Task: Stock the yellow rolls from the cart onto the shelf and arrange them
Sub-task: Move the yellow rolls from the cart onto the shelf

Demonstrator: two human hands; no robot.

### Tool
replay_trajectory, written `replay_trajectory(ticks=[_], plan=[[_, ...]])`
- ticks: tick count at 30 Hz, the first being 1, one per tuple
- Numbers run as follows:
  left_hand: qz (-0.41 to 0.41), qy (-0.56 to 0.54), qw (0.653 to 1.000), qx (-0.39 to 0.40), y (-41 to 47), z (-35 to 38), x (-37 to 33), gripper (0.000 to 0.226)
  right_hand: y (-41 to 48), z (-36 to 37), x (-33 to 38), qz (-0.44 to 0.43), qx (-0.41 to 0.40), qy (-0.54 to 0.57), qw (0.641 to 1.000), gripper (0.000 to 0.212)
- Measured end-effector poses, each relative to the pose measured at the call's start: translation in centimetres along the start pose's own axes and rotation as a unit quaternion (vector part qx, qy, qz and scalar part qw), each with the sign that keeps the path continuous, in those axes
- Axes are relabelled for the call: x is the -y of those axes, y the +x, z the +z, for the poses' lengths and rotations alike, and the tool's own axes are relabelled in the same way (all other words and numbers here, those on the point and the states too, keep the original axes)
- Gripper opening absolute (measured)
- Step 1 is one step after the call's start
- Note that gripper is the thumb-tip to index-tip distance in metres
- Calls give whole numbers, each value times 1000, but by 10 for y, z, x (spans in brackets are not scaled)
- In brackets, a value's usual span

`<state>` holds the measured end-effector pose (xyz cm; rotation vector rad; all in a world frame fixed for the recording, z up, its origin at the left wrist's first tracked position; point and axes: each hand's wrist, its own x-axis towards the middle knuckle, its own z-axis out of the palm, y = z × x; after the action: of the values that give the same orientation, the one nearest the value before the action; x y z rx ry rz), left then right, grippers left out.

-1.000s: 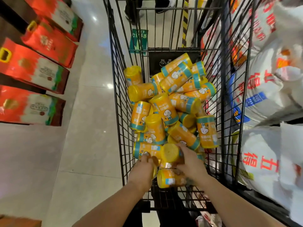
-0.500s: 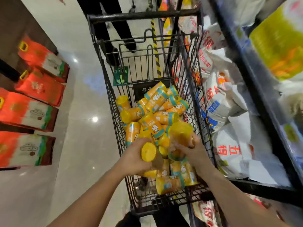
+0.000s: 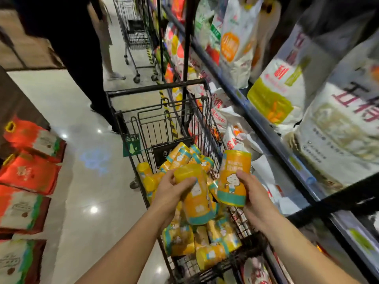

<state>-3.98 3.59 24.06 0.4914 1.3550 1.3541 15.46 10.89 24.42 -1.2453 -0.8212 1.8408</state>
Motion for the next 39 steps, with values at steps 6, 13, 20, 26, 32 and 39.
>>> replay_trajectory(ticks=[6,13,20,26,32,39], plan=[[-6,-32,998,47,-25,11,-28,16,-49,8,22,-25,-10,30,999,42],[-69,-30,992,101,-53,25,-50,50,-108,12,38,-64,-18,57,996,44],[9,37,979,198,-85,65,-74,60,-165,2,66,-173,-35,9,984,46],[61,51,958,275,-114,118,-99,62,-214,-22,103,-251,-90,-17,963,55],[151,82,930,325,-155,179,-120,61,-280,-62,141,-320,-141,-66,934,63],[213,104,892,386,-219,249,-133,53,-371,-114,174,-397,-167,-83,899,63]])
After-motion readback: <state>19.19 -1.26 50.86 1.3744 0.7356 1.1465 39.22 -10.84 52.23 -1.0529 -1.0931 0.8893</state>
